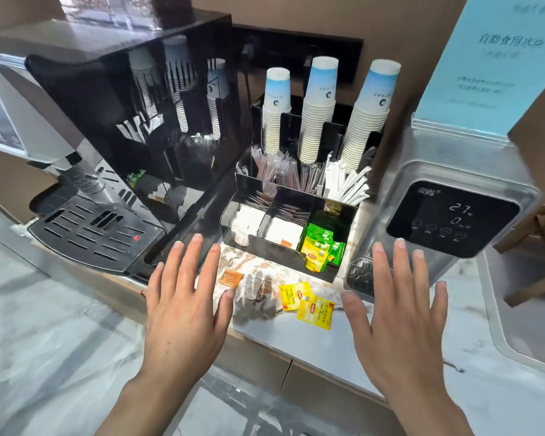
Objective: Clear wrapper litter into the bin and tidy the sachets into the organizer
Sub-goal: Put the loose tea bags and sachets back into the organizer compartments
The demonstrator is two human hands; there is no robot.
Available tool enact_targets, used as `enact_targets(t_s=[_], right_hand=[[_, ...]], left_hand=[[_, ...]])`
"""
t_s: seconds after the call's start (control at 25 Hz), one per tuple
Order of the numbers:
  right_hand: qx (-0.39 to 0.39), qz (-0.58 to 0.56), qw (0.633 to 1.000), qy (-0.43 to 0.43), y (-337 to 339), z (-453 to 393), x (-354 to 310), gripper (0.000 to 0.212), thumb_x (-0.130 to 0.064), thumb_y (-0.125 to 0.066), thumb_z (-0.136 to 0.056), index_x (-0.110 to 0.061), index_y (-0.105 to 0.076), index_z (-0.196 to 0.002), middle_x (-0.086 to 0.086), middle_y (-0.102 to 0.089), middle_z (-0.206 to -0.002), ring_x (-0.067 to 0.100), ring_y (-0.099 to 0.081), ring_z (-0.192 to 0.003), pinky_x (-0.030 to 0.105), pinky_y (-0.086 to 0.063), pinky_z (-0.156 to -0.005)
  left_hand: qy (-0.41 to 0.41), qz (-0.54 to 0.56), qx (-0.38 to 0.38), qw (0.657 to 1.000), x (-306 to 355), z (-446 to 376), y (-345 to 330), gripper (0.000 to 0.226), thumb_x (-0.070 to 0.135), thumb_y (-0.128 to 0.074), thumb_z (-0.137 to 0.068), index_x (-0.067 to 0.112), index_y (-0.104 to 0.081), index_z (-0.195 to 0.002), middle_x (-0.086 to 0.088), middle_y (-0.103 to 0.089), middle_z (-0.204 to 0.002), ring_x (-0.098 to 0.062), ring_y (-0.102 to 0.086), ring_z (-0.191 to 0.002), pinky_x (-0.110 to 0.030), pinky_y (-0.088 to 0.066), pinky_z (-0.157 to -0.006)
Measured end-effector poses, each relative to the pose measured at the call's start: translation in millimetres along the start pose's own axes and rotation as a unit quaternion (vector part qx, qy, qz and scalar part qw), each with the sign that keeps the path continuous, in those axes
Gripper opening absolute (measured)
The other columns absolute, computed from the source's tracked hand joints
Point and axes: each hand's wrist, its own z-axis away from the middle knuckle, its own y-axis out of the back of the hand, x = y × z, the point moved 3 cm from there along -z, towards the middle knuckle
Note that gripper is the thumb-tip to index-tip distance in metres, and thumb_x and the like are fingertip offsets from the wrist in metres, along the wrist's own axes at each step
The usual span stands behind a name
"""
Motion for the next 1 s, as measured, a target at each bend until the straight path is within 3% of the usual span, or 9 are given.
enact_targets(t_s=[0.12,0.28,0.52,0.64,0.76,1.0], right_hand=[[-0.013,-0.019,1.0,0.02,-16.2,-19.6,13.1,0.07,-0.061,-0.016,-0.089,-0.023,-0.02,-0.147,0.004,-0.018,-0.158,0.025,-0.008,-0.145,0.054,-0.014,-0.114],[-0.037,-0.046,0.997,0.044,-39.0,-35.9,21.5,0.067,-0.057,-0.025,-0.09,-0.017,-0.034,-0.142,0.006,-0.038,-0.148,0.028,-0.025,-0.139,0.052,-0.024,-0.111],[-0.112,-0.07,0.99,0.04,-90.2,-49.9,26.7,0.054,-0.049,-0.039,-0.091,-0.014,-0.048,-0.131,0.009,-0.058,-0.122,0.033,-0.05,-0.112,0.048,-0.044,-0.094],[-0.187,-0.047,0.981,0.01,-126.5,-55.0,28.1,0.052,-0.044,-0.049,-0.088,-0.015,-0.049,-0.131,0.01,-0.055,-0.124,0.033,-0.049,-0.112,0.046,-0.044,-0.094],[-0.276,-0.016,0.961,-0.011,-168.9,-56.2,29.4,0.059,-0.044,-0.049,-0.088,-0.021,-0.035,-0.141,0.005,-0.042,-0.135,0.027,-0.039,-0.122,0.038,-0.034,-0.104],[-0.323,-0.009,0.944,-0.066,-217.7,-57.2,31.8,0.065,-0.044,-0.054,-0.083,-0.024,-0.031,-0.14,0.002,-0.035,-0.136,0.026,-0.034,-0.123,0.036,-0.039,-0.098]], left_hand=[[0.025,0.01,-0.026,0.999,5.5,-11.4,-19.2,0.056,0.039,-0.046,-0.089,0.019,-0.037,-0.141,-0.007,-0.037,-0.151,-0.029,-0.031,-0.14,-0.048,-0.032,-0.108],[0.043,0.025,-0.073,0.996,-0.2,-23.5,-50.6,0.056,0.032,-0.055,-0.087,0.019,-0.037,-0.139,-0.008,-0.04,-0.147,-0.031,-0.043,-0.129,-0.045,-0.04,-0.102],[0.059,0.059,-0.193,0.978,-24.7,-53.2,-119.3,0.06,0.024,-0.059,-0.085,0.019,-0.036,-0.14,-0.006,-0.044,-0.143,-0.033,-0.048,-0.122,-0.044,-0.043,-0.099],[0.06,0.062,-0.259,0.962,-39.3,-70.4,-157.1,0.064,0.02,-0.058,-0.085,0.022,-0.031,-0.144,-0.005,-0.04,-0.144,-0.03,-0.045,-0.123,-0.04,-0.041,-0.1],[0.049,0.046,-0.336,0.939,-56.2,-83.6,-193.9,0.079,0.02,-0.065,-0.076,0.028,-0.027,-0.145,-0.003,-0.038,-0.142,-0.029,-0.043,-0.125,-0.037,-0.04,-0.101],[0.024,0.046,-0.411,0.91,-75.4,-95.1,-237.4,0.088,0.018,-0.067,-0.071,0.037,-0.024,-0.145,0.001,-0.024,-0.143,-0.024,-0.033,-0.132,-0.037,-0.038,-0.107]])
